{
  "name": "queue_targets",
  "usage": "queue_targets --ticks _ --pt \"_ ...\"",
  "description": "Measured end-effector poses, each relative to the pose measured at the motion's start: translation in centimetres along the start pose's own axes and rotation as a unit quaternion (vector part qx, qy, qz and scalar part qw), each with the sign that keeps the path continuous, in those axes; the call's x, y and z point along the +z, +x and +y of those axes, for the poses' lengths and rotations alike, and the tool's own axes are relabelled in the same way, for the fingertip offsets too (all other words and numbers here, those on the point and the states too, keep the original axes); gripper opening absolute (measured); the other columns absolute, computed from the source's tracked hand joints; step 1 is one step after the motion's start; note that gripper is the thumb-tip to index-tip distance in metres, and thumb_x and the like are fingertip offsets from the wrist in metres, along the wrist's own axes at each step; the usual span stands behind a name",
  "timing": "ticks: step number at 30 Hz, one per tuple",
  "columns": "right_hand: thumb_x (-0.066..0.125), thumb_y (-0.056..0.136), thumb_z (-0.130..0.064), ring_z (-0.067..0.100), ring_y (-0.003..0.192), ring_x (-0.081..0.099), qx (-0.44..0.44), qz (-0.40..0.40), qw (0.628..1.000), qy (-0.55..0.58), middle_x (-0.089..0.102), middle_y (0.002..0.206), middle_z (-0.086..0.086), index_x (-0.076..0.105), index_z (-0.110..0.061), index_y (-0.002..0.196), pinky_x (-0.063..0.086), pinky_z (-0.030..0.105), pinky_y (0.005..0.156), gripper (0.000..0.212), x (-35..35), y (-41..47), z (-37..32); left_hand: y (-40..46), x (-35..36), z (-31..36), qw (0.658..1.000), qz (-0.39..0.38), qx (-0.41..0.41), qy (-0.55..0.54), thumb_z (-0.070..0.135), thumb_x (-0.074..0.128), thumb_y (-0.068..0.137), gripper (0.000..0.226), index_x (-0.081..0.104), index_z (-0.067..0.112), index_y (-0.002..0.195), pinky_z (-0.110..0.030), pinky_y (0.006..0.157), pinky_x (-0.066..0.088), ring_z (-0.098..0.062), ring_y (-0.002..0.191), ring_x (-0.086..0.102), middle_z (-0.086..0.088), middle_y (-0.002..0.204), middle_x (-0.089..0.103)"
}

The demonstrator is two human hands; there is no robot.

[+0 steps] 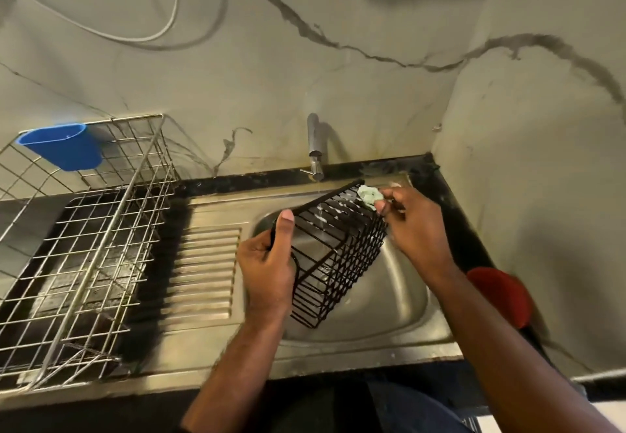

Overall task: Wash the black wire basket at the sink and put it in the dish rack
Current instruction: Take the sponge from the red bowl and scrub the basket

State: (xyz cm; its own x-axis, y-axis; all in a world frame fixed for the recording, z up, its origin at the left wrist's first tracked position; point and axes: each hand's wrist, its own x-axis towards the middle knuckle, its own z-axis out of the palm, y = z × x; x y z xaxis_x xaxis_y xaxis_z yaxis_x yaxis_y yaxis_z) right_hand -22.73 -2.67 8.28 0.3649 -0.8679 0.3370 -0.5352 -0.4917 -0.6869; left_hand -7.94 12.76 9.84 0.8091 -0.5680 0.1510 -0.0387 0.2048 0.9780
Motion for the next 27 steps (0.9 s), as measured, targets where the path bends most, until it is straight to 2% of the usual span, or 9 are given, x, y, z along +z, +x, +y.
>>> queue_targets --ticks 3,6,9,11,14,16,18,23,27 --pt "0.067 0.093 -0.020 0.006 0.096 0.064 -0.022 0.034 0.998 0.054 0.071 0.110 0.000 0.072 -0.013 0.113 0.044 0.003 0.083 0.021 -1.6 0.0 0.6 -0.2 1.2 -0.8 0.998 0.033 -0.045 -0.022 0.047 0.073 0.086 0.050 0.051 0.013 0.057 -0.035 0.054 0.032 -0.019 0.051 0.034 -0.005 0.053 0.039" --pt "0.068 0.092 -0.015 0.004 0.103 0.063 -0.101 -0.032 0.986 0.129 0.067 0.111 -0.008 0.071 -0.020 0.114 0.052 0.018 0.086 0.022 -2.8 -0.4 -0.5 -0.6 2.3 -1.1 0.997 0.033 -0.058 -0.026 0.061 0.072 0.083 0.073 0.053 -0.008 0.070 -0.041 0.063 0.038 -0.028 0.065 0.045 -0.016 0.072 0.054" --pt "0.062 0.086 0.011 0.006 0.107 0.058 -0.230 -0.091 0.955 0.161 0.061 0.112 -0.007 0.068 -0.021 0.123 0.049 0.018 0.089 0.049 -2.5 -2.5 -2.2 -0.8 2.7 -0.7 0.999 0.027 -0.044 0.004 0.054 0.067 0.089 0.058 0.057 0.009 0.054 -0.029 0.051 0.037 -0.019 0.047 0.038 -0.008 0.050 0.045" --pt "0.059 0.081 0.018 0.013 0.106 0.056 -0.276 -0.072 0.948 0.139 0.059 0.112 -0.004 0.067 -0.019 0.126 0.049 0.022 0.090 0.059 -2.0 -2.9 -1.8 -0.6 2.6 -0.6 0.999 0.015 -0.049 0.002 0.051 0.067 0.091 0.058 0.061 0.006 0.056 -0.030 0.054 0.042 -0.018 0.049 0.045 -0.007 0.052 0.052" --pt "0.059 0.087 0.011 0.012 0.103 0.059 -0.171 -0.045 0.976 0.129 0.060 0.114 -0.006 0.067 -0.019 0.126 0.050 0.018 0.090 0.050 -1.1 -1.5 0.1 -0.4 2.1 0.2 0.997 0.027 -0.065 0.005 0.039 0.063 0.096 0.056 0.056 0.020 0.044 -0.018 0.039 0.030 -0.005 0.034 0.037 0.012 0.040 0.044" --pt "0.061 0.090 0.006 0.012 0.102 0.062 -0.078 -0.031 0.989 0.121 0.062 0.111 -0.005 0.067 -0.019 0.125 0.047 0.011 0.089 0.044 -0.5 -0.5 1.0 -0.2 1.6 0.6 0.995 0.036 -0.091 -0.004 0.045 0.064 0.090 0.054 0.047 0.024 0.043 -0.025 0.038 0.011 -0.006 0.032 0.023 0.012 0.037 0.031" --pt "0.064 0.091 0.000 0.009 0.098 0.064 -0.034 -0.033 0.991 0.123 0.064 0.108 -0.006 0.068 -0.020 0.124 0.050 0.011 0.085 0.038 0.0 -0.1 0.9 0.4 0.8 0.6 0.988 0.074 -0.132 -0.027 0.052 0.068 0.080 0.041 0.050 0.026 0.055 -0.031 0.043 0.011 -0.008 0.036 0.022 0.010 0.042 0.030" --pt "0.066 0.091 -0.004 0.002 0.096 0.061 -0.066 -0.016 0.984 0.162 0.063 0.103 -0.005 0.068 -0.016 0.123 0.046 0.005 0.080 0.033 1.8 -2.4 -2.7 1.2 -0.7 0.3 0.967 0.110 -0.221 -0.061 0.055 0.070 0.084 0.046 0.041 0.018 0.082 -0.024 0.045 0.028 -0.011 0.046 0.036 0.006 0.058 0.043" --pt "0.070 0.086 0.004 0.006 0.096 0.061 -0.192 -0.052 0.955 0.219 0.061 0.097 0.006 0.071 -0.007 0.118 0.052 0.016 0.083 0.033 2.3 -3.7 -4.0 1.6 -1.7 0.4 0.964 0.099 -0.236 -0.071 0.053 0.069 0.087 0.042 0.045 0.021 0.075 -0.018 0.030 0.022 -0.005 0.031 0.030 0.007 0.048 0.040"
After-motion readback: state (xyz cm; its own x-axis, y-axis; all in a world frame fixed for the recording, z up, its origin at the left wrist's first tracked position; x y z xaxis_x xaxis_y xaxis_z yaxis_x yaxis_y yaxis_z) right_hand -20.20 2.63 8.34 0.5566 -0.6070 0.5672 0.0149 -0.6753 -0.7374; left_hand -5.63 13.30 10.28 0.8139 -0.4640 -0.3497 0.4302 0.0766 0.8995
